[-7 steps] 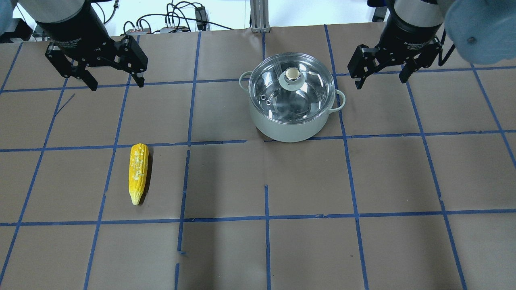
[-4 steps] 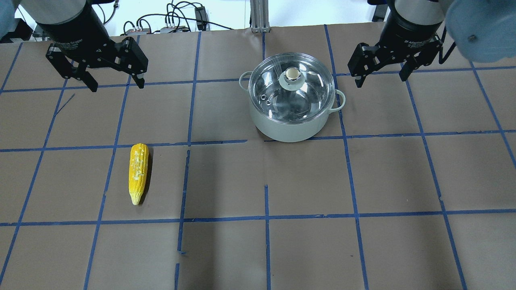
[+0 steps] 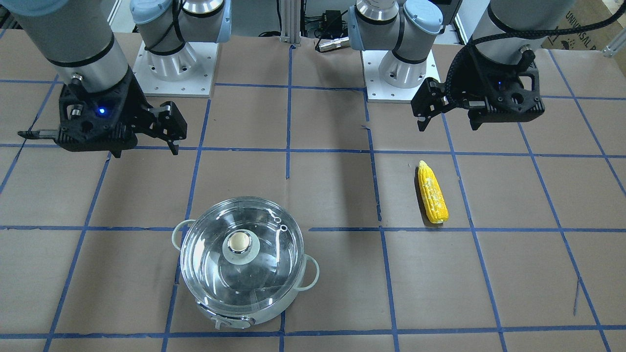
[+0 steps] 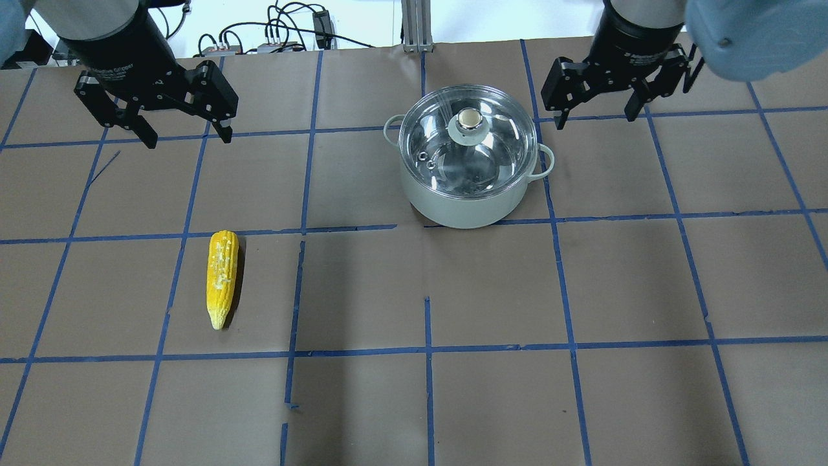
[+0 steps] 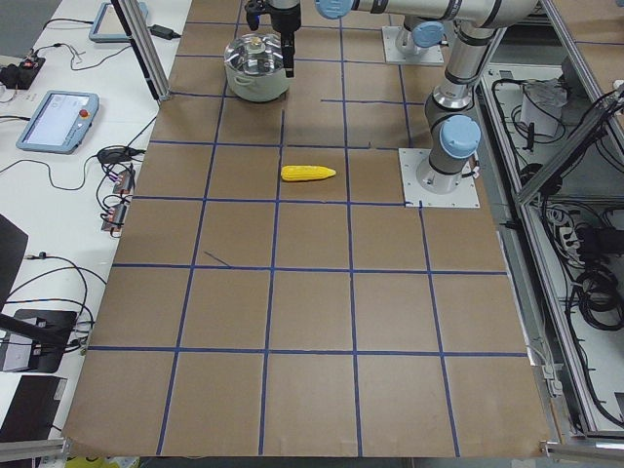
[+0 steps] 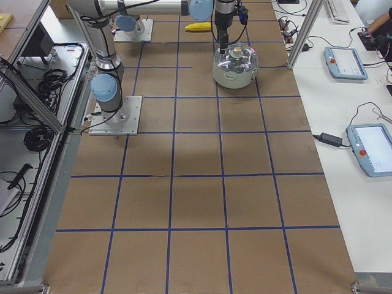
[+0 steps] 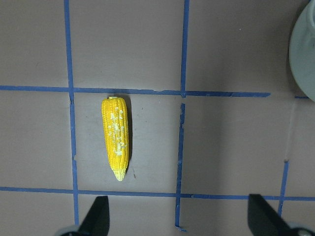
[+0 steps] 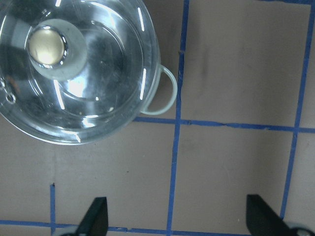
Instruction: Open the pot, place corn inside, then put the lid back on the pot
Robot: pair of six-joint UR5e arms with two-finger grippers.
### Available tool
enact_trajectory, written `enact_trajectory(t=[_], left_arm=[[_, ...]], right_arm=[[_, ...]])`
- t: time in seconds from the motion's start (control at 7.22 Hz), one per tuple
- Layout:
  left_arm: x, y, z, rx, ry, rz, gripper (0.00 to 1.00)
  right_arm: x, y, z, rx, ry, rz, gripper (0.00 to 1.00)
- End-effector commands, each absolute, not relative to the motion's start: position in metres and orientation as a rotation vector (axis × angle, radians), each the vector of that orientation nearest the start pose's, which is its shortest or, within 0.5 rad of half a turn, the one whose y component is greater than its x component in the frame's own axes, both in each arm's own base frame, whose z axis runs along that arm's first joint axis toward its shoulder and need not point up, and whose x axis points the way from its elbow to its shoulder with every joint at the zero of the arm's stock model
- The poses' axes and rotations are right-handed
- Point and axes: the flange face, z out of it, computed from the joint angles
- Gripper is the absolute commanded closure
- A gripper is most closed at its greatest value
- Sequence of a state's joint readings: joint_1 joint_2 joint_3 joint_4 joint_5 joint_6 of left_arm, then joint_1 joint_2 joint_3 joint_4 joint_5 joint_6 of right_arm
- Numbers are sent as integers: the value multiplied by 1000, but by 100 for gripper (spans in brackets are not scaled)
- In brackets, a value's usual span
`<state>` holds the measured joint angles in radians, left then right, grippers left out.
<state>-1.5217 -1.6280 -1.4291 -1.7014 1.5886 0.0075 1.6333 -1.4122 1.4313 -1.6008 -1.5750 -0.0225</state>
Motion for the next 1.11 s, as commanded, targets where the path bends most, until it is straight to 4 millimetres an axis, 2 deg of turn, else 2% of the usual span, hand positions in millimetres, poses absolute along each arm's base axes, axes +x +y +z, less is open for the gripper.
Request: enact_trajectory(t=[0.0, 0.14, 0.42, 0.55, 0.83, 0.97], left_arm=[[-106, -516, 515, -57, 3123, 70, 0], [-105, -517, 514, -64, 3123, 73, 0], [-105, -515, 508, -57, 3125, 87, 0], [-104, -515, 508, -54, 3125, 87, 0], [-104, -515, 508, -57, 3125, 90, 0], [-104, -515, 508, -54, 3124, 90, 0]], right_arm=[[246, -591, 450, -196, 3146, 0, 0], [258, -612, 436, -193, 3140, 16, 0], [264, -637, 409, -204, 3135, 60, 0], [266, -645, 401, -207, 3132, 20, 0], [268, -655, 374, -200, 3135, 63, 0], [268, -659, 372, -204, 3134, 42, 0]])
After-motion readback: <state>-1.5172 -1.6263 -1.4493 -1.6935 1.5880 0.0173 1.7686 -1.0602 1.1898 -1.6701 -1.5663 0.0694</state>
